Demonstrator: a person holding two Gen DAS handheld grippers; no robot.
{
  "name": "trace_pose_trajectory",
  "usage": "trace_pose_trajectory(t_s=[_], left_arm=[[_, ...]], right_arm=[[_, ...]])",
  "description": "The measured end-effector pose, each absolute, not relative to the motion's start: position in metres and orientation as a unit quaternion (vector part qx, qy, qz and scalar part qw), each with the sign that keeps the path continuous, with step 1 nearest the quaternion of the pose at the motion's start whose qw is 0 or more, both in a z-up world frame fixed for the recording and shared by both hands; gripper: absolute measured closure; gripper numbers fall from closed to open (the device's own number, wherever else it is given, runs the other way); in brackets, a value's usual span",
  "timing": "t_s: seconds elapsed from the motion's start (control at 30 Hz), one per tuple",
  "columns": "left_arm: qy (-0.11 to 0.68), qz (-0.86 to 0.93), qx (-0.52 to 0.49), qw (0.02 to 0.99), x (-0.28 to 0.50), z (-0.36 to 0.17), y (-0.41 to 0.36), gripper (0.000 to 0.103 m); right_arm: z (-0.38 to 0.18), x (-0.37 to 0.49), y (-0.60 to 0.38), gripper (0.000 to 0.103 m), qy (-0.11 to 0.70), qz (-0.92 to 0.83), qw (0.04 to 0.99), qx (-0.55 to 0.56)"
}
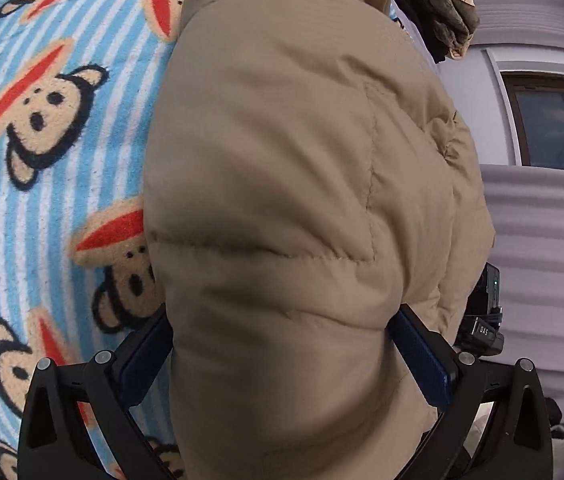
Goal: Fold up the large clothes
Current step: 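Grasp the folded jacket edge with both tools and lift it, then fold the lifted edge over the jacket and open both tools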
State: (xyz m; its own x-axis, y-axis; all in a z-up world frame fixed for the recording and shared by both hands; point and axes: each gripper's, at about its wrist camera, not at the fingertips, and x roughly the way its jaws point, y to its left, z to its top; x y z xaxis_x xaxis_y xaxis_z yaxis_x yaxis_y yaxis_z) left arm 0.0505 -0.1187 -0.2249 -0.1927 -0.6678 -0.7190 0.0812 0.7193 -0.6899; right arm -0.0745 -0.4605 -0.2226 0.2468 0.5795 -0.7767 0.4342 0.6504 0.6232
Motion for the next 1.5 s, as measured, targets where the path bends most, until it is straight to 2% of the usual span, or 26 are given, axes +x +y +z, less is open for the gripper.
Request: trace_pose_trajectory(t_s=[0.13,0.17,0.2,0.23,0.27,0.33,0.4,0.63,0.83,0.97,1.1,1.2,1.3,1.4,1.5], left_arm=[[0.711,-0.306,-0.224,0.592,0.049,-0.233,-0.124,0.000],[0.707,-0.310,-0.219,0.596,0.048,-0.229,-0.127,0.005],[0.702,-0.316,-0.212,0.602,0.046,-0.223,-0.129,0.009],[0.698,-0.322,-0.207,0.606,0.045,-0.215,-0.131,0.017],[0.693,-0.330,-0.205,0.608,0.044,-0.208,-0.131,0.024],[0.682,-0.345,-0.210,0.610,0.046,-0.194,-0.126,0.028],[0.670,-0.358,-0.209,0.615,0.048,-0.179,-0.119,0.028],[0.635,-0.371,-0.193,0.650,0.084,-0.133,-0.057,0.028],[0.628,-0.328,-0.178,0.682,0.131,-0.123,0.044,0.028],[0.642,-0.268,-0.180,0.696,0.154,-0.151,0.100,0.028],[0.660,-0.223,-0.203,0.688,0.151,-0.189,0.134,0.024],[0.635,-0.212,-0.191,0.718,0.143,-0.174,0.141,0.024],[0.600,-0.208,-0.180,0.751,0.135,-0.152,0.159,0.024],[0.572,-0.217,-0.170,0.773,0.145,-0.134,0.173,0.024],[0.565,-0.221,-0.149,0.781,0.173,-0.127,0.157,0.024]], right_arm=[[-0.237,-0.066,-0.456,0.015,0.600,0.065,0.653,0.456],[-0.240,-0.065,-0.454,0.016,0.599,0.061,0.645,0.470],[-0.243,-0.065,-0.452,0.022,0.595,0.061,0.638,0.484],[-0.244,-0.064,-0.449,0.034,0.591,0.064,0.633,0.496],[-0.243,-0.064,-0.446,0.038,0.585,0.066,0.631,0.504],[-0.234,-0.063,-0.438,0.051,0.577,0.073,0.640,0.502],[-0.222,-0.060,-0.429,0.055,0.571,0.082,0.647,0.498],[-0.184,-0.026,-0.363,0.055,0.542,0.108,0.679,0.483],[-0.193,0.040,-0.260,0.055,0.538,0.131,0.686,0.472],[-0.219,0.085,-0.190,0.055,0.565,0.134,0.676,0.454],[-0.237,0.114,-0.152,0.048,0.615,0.082,0.668,0.411],[-0.215,0.109,-0.151,0.045,0.620,0.063,0.682,0.382],[-0.163,0.087,-0.167,0.044,0.583,0.012,0.740,0.334],[-0.117,0.064,-0.178,0.045,0.510,0.065,0.768,0.381],[-0.117,0.078,-0.156,0.045,0.517,0.152,0.736,0.410]])
